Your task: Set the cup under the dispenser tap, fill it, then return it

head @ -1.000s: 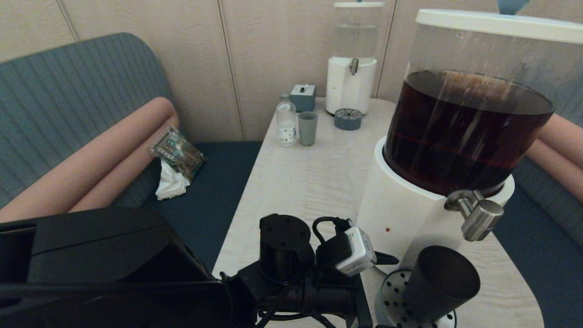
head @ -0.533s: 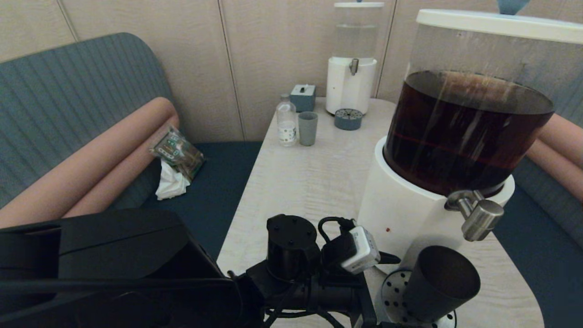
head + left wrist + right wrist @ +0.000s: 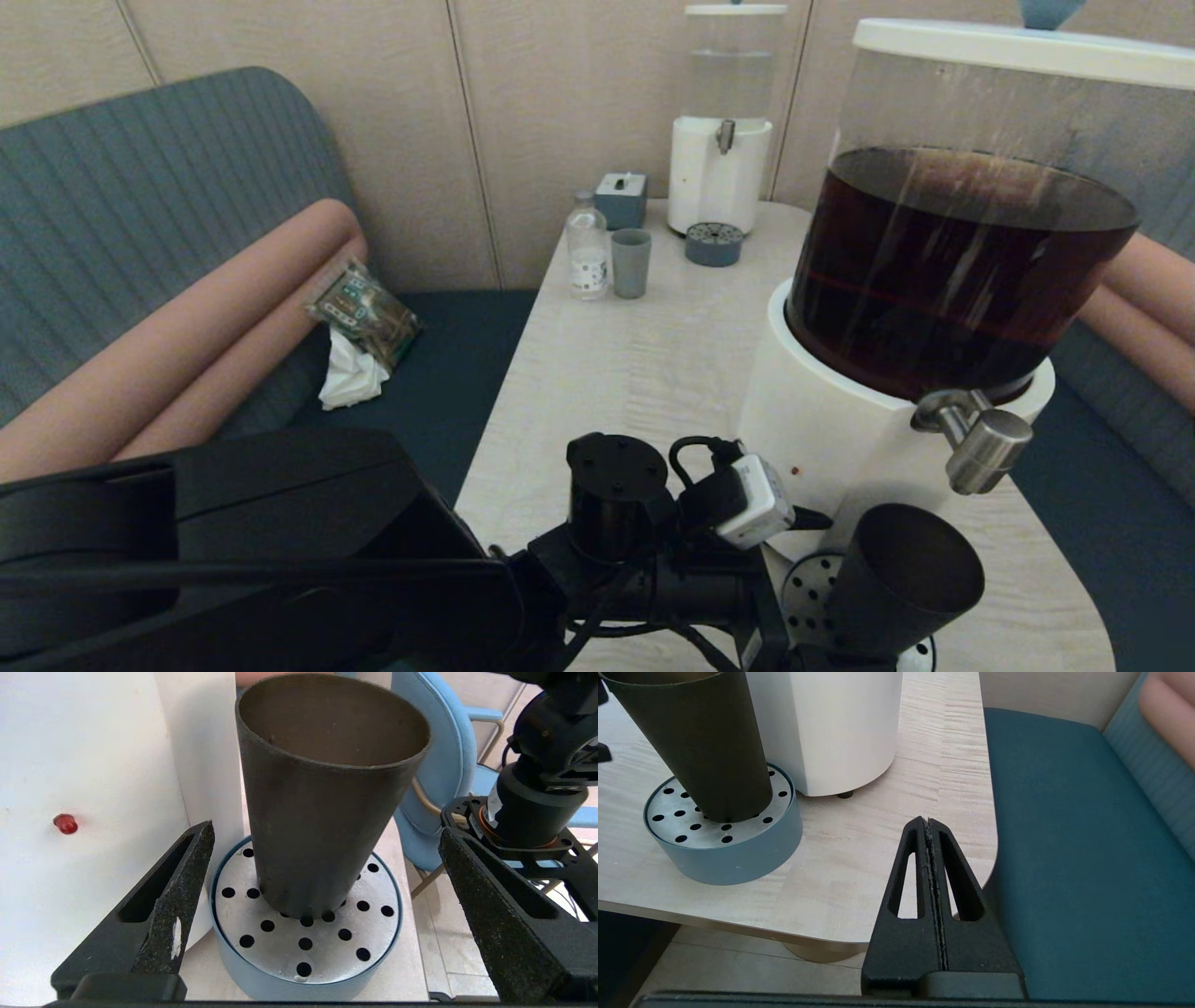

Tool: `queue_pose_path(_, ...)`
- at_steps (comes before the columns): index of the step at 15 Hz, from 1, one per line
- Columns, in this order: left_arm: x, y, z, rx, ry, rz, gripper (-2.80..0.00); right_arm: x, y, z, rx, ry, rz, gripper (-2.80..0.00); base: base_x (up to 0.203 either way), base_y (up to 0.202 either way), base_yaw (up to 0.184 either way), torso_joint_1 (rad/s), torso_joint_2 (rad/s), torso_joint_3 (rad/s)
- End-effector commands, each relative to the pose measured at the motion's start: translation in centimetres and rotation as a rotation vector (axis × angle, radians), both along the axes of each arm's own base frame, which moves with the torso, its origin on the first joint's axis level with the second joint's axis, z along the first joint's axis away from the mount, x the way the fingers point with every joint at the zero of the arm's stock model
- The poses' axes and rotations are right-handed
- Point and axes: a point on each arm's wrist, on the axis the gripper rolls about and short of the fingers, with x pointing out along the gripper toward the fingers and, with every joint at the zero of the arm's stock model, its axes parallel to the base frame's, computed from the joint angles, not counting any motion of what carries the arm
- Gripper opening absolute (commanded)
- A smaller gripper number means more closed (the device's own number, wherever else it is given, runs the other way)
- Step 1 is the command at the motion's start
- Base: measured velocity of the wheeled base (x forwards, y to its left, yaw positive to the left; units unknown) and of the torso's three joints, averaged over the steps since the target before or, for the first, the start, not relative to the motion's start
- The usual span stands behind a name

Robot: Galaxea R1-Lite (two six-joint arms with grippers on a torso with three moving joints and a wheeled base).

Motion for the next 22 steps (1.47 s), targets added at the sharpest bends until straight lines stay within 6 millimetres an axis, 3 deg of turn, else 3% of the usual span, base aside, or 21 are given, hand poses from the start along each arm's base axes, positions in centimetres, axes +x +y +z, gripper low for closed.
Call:
queue_pose_path(1,0.1,-0.2,-0.3,-0.001,-0.001,-0.004,0.0,0.0,0.0,-0.1,-0.001,0.002,0.001,-2.8,0.0,0.0,0.0,0.0,0.0,0.0)
queue_pose_path(14,1.9,-2.3,-0.7,-0.005,-0.013,-0.005,0.0,0.0,0.0,-0.1,-0.001,0.002,0.002,-2.8,0.0,0.0,0.0,0.0,0.0,0.0)
queue_pose_path(22,1.8,-2.6,-1.2,0.001,-0.007,-0.012,0.0,0.0,0.0,-0.1,-0.001,0.002,0.0,-2.8,0.0,0.0,0.0,0.0,0.0,0.0)
